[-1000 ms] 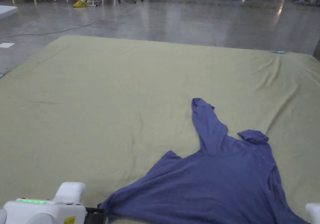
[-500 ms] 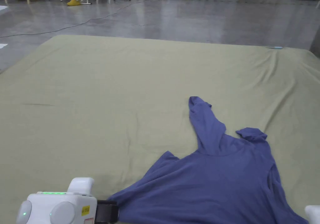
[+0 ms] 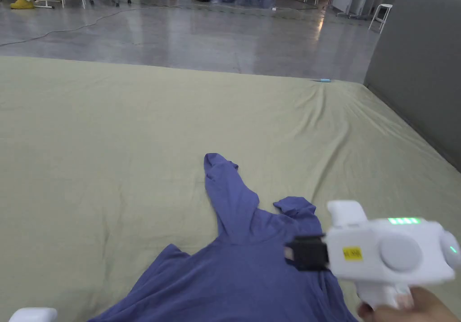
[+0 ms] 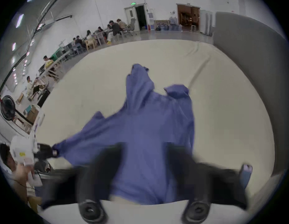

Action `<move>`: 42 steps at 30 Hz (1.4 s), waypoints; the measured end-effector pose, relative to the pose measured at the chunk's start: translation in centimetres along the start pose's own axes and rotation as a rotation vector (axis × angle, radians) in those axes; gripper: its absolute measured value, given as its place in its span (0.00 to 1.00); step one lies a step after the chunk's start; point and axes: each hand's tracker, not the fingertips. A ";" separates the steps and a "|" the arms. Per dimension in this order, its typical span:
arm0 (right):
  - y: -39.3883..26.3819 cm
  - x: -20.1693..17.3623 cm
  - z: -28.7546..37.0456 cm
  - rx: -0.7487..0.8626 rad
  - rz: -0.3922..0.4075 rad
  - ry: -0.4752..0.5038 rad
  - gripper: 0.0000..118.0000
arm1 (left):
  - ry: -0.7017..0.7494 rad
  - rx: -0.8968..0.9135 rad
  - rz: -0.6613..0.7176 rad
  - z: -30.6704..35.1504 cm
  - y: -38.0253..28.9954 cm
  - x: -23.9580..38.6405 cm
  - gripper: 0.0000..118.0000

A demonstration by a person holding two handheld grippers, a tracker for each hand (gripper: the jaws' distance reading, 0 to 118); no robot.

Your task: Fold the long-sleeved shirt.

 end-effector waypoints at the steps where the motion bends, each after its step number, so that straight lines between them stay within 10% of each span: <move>1: 2.2 0.1 -2.0 0.000 -0.003 -0.025 1.00 | -0.006 0.001 0.007 -0.2 0.0 -0.2 0.01; 7: 11.6 0.1 -14.3 -0.176 0.109 -0.156 1.00 | -0.007 0.008 0.036 0.1 0.9 -0.9 0.01; 15: 14.1 0.2 -23.7 -0.275 -0.002 -0.199 0.87 | 0.005 -0.018 0.038 -1.1 1.4 -0.2 0.01; 18: 14.0 -0.1 -25.0 -0.305 -0.007 -0.223 0.11 | 0.005 -0.021 0.040 -1.4 1.5 -0.3 0.01; 19: 13.1 -0.2 -24.3 -0.319 -0.011 -0.222 0.07 | 0.003 -0.021 0.044 -1.5 1.7 -0.4 0.01; 27: 12.5 0.2 -18.6 -0.160 0.058 -0.112 0.00 | -0.008 0.010 0.079 -0.5 1.9 -1.1 0.01; 42: 8.2 0.3 16.0 0.240 0.139 -0.083 0.00 | -0.065 0.225 0.077 7.7 6.6 0.6 0.01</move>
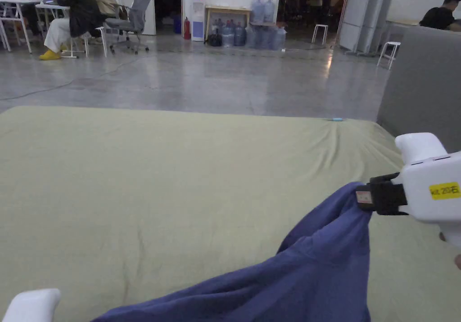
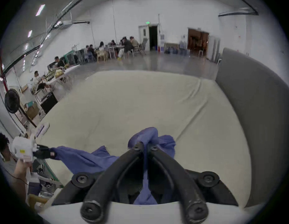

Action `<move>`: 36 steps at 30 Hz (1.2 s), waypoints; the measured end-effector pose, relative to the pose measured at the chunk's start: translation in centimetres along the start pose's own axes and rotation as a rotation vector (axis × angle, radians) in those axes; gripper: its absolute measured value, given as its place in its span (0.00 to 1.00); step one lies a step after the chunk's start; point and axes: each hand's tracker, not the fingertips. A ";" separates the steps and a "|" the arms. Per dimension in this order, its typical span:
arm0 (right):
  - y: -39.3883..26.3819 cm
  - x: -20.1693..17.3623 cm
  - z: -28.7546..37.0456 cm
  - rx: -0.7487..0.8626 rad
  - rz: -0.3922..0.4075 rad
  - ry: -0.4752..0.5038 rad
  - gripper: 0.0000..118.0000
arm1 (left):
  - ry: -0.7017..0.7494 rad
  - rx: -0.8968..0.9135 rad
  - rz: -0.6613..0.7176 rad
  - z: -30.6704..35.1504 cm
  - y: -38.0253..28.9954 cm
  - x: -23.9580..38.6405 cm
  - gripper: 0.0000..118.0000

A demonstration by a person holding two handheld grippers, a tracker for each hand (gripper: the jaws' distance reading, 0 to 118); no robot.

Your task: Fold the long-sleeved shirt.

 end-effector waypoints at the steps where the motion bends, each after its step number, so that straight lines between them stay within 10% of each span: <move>1: 0.5 -0.1 1.4 0.007 0.007 -0.021 0.00 | -0.009 0.022 -0.012 0.5 0.9 0.5 0.01; 24: 31.2 -2.0 13.8 0.415 0.102 -0.519 0.00 | 0.001 0.493 -0.261 16.3 38.7 11.1 0.01; 36: 36.3 1.3 7.5 0.422 0.087 -0.494 0.00 | -0.013 0.531 -0.201 13.4 44.1 10.2 0.01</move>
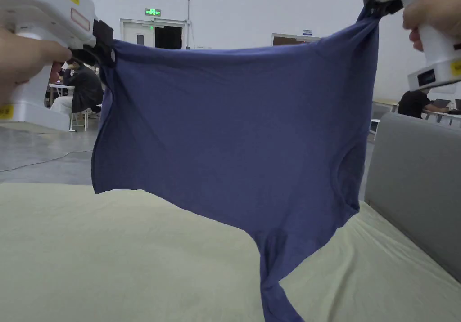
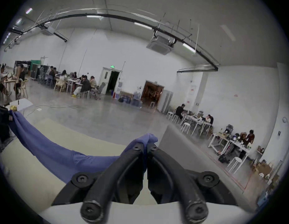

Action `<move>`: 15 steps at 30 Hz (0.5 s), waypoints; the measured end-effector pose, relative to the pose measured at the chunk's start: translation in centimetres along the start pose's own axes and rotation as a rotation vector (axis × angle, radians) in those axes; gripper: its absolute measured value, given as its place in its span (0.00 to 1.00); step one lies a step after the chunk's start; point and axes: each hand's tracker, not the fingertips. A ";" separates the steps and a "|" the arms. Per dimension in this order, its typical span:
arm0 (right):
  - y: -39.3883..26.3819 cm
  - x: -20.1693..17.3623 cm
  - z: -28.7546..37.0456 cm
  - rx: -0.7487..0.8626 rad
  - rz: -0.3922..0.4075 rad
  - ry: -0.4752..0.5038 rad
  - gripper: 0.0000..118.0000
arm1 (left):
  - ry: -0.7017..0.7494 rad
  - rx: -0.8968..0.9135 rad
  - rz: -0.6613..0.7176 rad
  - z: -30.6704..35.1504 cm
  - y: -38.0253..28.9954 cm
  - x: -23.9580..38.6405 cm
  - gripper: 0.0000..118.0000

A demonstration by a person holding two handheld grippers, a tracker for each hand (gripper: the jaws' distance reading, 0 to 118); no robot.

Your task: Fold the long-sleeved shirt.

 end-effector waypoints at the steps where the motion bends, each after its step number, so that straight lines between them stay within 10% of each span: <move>1: -1.8 -0.2 -1.1 -0.024 0.008 0.021 0.00 | -0.001 -0.029 -0.001 -0.9 -1.2 -0.2 0.01; 15: -33.8 -5.4 -6.7 -0.408 0.020 0.266 0.00 | -0.065 -0.615 0.001 -11.5 -29.8 -2.8 0.01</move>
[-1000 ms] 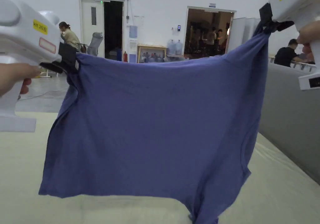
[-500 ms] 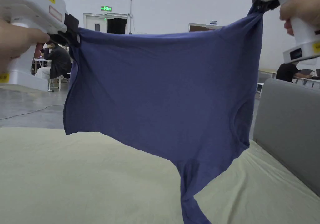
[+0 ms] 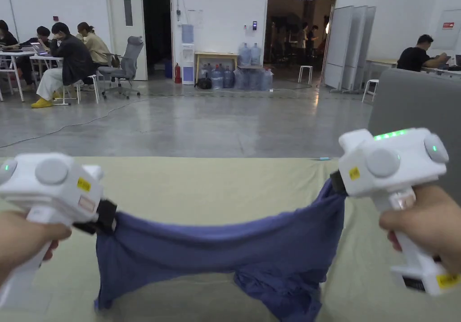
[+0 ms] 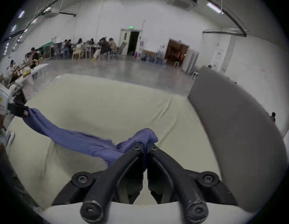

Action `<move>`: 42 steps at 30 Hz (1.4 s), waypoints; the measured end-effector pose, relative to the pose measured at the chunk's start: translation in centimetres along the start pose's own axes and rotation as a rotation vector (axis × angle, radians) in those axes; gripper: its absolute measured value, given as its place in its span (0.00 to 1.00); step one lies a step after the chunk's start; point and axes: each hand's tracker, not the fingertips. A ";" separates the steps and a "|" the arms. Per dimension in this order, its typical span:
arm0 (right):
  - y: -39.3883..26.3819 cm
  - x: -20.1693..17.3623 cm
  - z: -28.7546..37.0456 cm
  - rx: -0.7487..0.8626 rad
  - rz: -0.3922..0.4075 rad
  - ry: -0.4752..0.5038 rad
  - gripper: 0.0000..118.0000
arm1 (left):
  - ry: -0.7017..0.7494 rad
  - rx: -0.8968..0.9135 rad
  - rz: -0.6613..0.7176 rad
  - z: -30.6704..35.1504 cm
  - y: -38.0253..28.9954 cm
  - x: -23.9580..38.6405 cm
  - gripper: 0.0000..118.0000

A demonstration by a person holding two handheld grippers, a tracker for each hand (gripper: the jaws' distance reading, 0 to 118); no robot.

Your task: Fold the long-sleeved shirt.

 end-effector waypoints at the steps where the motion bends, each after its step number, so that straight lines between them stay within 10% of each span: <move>1: -1.6 0.1 0.6 0.007 -0.021 0.024 0.00 | 0.013 0.002 -0.018 -0.4 -1.6 0.0 0.01; 21: -30.6 -5.2 21.8 -0.151 0.084 0.170 0.00 | -0.021 -0.092 -0.138 12.1 -30.0 1.9 0.01; 42: -41.8 -7.1 10.5 -0.590 -0.028 0.197 0.00 | 0.053 -0.242 -0.055 3.5 -40.7 0.6 0.01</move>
